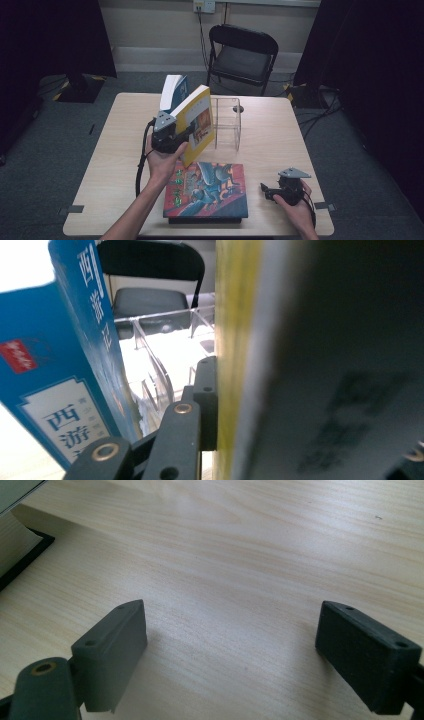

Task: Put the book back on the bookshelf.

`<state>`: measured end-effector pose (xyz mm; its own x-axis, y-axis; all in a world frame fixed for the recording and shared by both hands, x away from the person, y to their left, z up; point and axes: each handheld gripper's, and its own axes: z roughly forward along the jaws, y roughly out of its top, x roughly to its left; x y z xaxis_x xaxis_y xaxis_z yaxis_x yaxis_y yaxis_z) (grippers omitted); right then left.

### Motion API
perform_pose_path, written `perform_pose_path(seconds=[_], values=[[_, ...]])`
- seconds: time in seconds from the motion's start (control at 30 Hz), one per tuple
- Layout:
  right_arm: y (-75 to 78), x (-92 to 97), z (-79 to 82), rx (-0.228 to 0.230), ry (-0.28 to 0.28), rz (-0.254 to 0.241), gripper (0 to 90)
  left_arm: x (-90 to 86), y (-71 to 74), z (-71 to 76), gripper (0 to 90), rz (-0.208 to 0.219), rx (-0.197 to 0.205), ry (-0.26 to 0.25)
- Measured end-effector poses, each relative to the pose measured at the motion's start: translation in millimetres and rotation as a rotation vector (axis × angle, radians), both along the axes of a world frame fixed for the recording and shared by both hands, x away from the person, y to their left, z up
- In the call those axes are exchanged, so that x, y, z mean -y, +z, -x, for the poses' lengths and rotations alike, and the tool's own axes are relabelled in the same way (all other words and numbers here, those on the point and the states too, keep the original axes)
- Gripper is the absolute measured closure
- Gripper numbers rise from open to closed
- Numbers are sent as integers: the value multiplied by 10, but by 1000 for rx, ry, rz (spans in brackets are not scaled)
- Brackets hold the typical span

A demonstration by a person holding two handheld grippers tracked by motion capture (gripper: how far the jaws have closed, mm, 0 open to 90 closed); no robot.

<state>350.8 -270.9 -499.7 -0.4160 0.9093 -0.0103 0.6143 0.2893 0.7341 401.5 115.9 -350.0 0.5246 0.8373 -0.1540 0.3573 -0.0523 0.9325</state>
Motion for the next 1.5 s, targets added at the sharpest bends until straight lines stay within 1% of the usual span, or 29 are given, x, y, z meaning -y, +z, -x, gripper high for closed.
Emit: perform_pose_path(seconds=[0.03, 0.1, 0.17, 0.2, 0.27, 0.37, 0.4, 0.43, 0.47, 0.53, 0.57, 0.6, 0.67, 0.7, 0.77, 0.87, 0.9, 0.93, 0.97, 1.0, 1.03, 1.07, 1.13, 1.2, 1.27, 1.3, 1.37, 1.4, 1.5], values=[[0, 0, 0, 0, 0, 0, 129, 6, -12, -22, 758, -6, -2, 6], [0, 0, 0, 0, 1, -1, 129, 19, -16, -59, 758, -4, -8, 14], [0, 0, 0, 0, 1, -1, 130, 44, -20, -116, 758, -4, -3, 29], [0, 0, 0, -1, 1, -1, 129, 55, -15, -142, 758, -16, -7, 34], [0, 0, 0, 0, 1, -1, 129, 89, -14, -199, 758, -23, -12, 47], [0, 1, 0, 0, 1, 0, 129, 135, -39, -283, 758, -16, -28, 51], [0, 1, 0, 0, 1, 0, 129, 135, -39, -283, 758, -16, -28, 51], [0, 0, 0, 0, 1, -1, 130, 178, -69, -319, 758, -19, -23, 55], [0, 1, 0, 0, 1, 0, 129, 199, -84, -330, 758, -29, -21, 58], [0, 0, 0, 0, 1, -1, 129, 241, -109, -332, 758, -30, -1, 65], [0, 1, 0, 0, 1, 0, 129, 258, -109, -351, 758, -61, 0, 44], [0, 0, 0, 0, 1, 0, 129, 278, -111, -369, 758, -65, 0, 40], [0, 1, 0, 0, 1, 0, 129, 303, -133, -386, 758, -73, 6, 55], [0, 0, 0, 0, 1, 0, 129, 301, -146, -400, 758, -74, 6, 51], [0, 0, 0, 0, 1, 0, 129, 319, -192, -432, 758, -63, -20, 63], [0, 0, 0, 0, 1, 0, 129, 311, -285, -442, 758, -62, -10, 65], [0, 0, 0, 0, 1, 0, 129, 305, -317, -456, 758, -52, -14, 70], [0, 0, 0, 0, 1, 0, 129, 305, -317, -456, 758, -52, -14, 70], [0, 0, 0, 0, 1, 0, 129, 301, -349, -472, 758, -46, -31, 79], [0, 0, 0, 0, 0, 0, 129, 299, -400, -483, 758, -36, -38, 84], [0, 0, 0, 0, 0, 0, 129, 298, -419, -492, 758, -47, -49, 81], [0, 0, 0, 0, 0, 0, 129, 302, -442, -497, 757, -52, -52, 79], [0, 0, 0, 0, 0, 0, 129, 306, -482, -496, 757, -62, -48, 80], [0, 0, 0, 0, 0, 0, 130, 308, -523, -500, 757, -65, -55, 98], [0, 0, 0, 0, 0, 0, 129, 305, -560, -504, 757, -50, -48, 118], [0, 0, 0, 0, 0, 0, 129, 299, -560, -506, 758, -39, -54, 122], [0, 0, 0, 0, 0, 0, 129, 294, -561, -507, 757, -45, -51, 111], [0, 0, 0, 0, 0, 0, 129, 289, -560, -503, 756, -61, -51, 102], [0, 0, 0, 0, 0, 0, 129, 277, -557, -476, 751, -72, -49, 84]])
